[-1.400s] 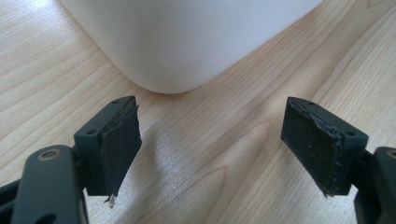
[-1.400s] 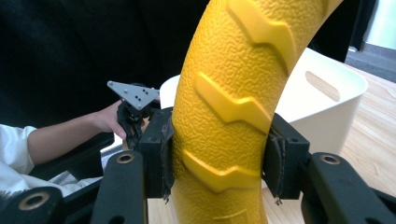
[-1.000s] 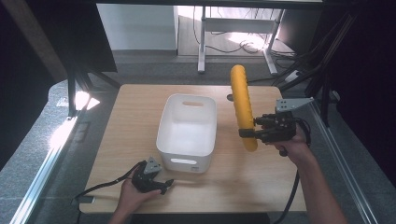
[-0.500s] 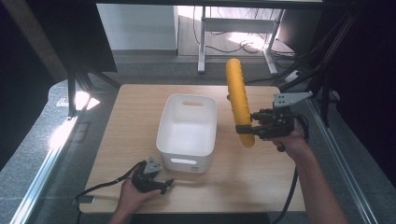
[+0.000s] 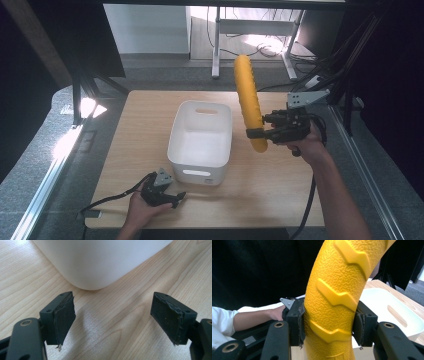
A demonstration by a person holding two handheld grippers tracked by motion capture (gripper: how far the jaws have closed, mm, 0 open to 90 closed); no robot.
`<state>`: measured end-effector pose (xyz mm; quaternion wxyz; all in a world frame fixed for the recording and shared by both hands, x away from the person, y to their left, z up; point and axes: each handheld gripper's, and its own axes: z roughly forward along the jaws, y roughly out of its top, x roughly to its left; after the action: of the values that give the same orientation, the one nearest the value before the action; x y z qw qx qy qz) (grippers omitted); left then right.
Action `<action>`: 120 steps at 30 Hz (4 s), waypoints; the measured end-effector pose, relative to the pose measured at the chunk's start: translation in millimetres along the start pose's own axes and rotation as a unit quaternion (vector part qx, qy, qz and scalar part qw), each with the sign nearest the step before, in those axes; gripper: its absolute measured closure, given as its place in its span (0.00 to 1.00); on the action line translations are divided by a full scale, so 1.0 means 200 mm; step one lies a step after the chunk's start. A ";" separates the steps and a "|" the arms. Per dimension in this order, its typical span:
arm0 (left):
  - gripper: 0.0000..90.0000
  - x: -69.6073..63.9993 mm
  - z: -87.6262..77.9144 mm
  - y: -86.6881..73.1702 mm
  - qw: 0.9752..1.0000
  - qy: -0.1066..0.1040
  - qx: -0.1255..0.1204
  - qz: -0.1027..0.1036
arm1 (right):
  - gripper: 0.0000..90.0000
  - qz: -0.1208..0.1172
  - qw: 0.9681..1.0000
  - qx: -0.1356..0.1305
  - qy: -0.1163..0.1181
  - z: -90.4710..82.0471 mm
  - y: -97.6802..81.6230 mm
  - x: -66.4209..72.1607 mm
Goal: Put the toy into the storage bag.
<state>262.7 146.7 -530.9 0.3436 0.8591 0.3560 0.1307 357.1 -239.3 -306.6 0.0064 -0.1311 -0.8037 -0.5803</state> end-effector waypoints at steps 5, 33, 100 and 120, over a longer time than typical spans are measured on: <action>0.22 0.00 0.00 0.00 1.000 0.000 -0.001 0.000 | 0.57 -0.002 1.000 -0.001 0.002 0.01 0.01 0.00; 0.21 -0.02 -0.03 -0.02 1.000 0.009 0.000 0.001 | 0.57 -0.023 0.999 0.002 0.033 0.09 0.15 0.02; 0.21 -0.03 -0.05 -0.03 1.000 0.016 0.002 0.007 | 0.57 -0.050 0.995 -0.007 0.081 0.29 0.30 0.06; 0.21 -0.03 -0.05 -0.03 1.000 0.017 0.001 0.007 | 0.56 -0.053 0.993 0.001 0.105 0.39 0.30 0.06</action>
<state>250.6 149.8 -527.3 0.3358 0.8596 0.3557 0.1476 368.8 -145.9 -274.4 0.0609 -0.0268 -0.8052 -0.5893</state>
